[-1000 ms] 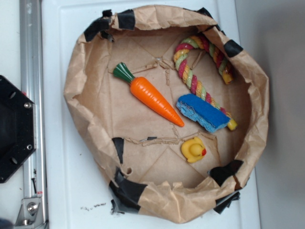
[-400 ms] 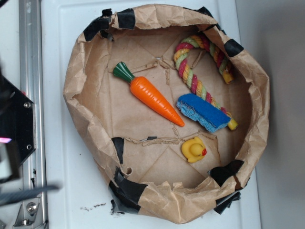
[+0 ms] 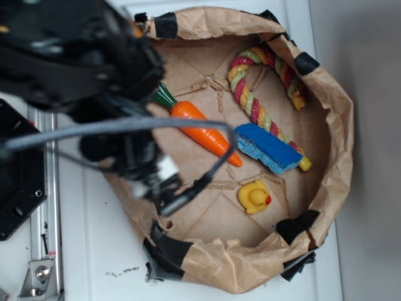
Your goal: Grab the yellow duck.
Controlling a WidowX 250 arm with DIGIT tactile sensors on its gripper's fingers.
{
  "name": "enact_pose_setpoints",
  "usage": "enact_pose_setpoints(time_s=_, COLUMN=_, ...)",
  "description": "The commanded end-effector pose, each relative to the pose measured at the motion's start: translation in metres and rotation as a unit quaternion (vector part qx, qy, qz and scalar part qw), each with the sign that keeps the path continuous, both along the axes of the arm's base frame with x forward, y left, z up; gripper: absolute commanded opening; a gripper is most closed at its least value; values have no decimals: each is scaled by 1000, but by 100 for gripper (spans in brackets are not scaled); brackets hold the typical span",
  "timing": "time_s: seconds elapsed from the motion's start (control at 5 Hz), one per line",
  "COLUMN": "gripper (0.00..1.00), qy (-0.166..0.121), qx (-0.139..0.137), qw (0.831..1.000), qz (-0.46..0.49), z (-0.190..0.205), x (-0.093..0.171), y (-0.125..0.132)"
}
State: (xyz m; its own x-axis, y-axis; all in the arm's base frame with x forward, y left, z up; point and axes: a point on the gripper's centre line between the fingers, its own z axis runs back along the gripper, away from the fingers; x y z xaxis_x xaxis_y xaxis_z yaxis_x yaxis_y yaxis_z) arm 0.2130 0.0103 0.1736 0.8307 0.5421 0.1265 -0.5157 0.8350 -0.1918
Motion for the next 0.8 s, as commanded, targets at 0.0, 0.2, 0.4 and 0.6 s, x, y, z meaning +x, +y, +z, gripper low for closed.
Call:
enact_pose_setpoints(time_s=0.0, gripper=100, qy=-27, qx=23, qw=999, qz=17, z=-46, x=61, y=-3)
enact_pose_setpoints(time_s=0.2, gripper=100, qy=-12, qx=31, qw=999, qz=-21, z=-68, x=74, y=-23)
enact_pose_setpoints(time_s=0.4, gripper=100, qy=-10, qx=48, qw=997, qz=-57, z=-80, x=84, y=-39)
enact_pose_setpoints(time_s=0.6, gripper=100, qy=-4, qx=61, qw=996, qz=-60, z=-94, x=88, y=-38)
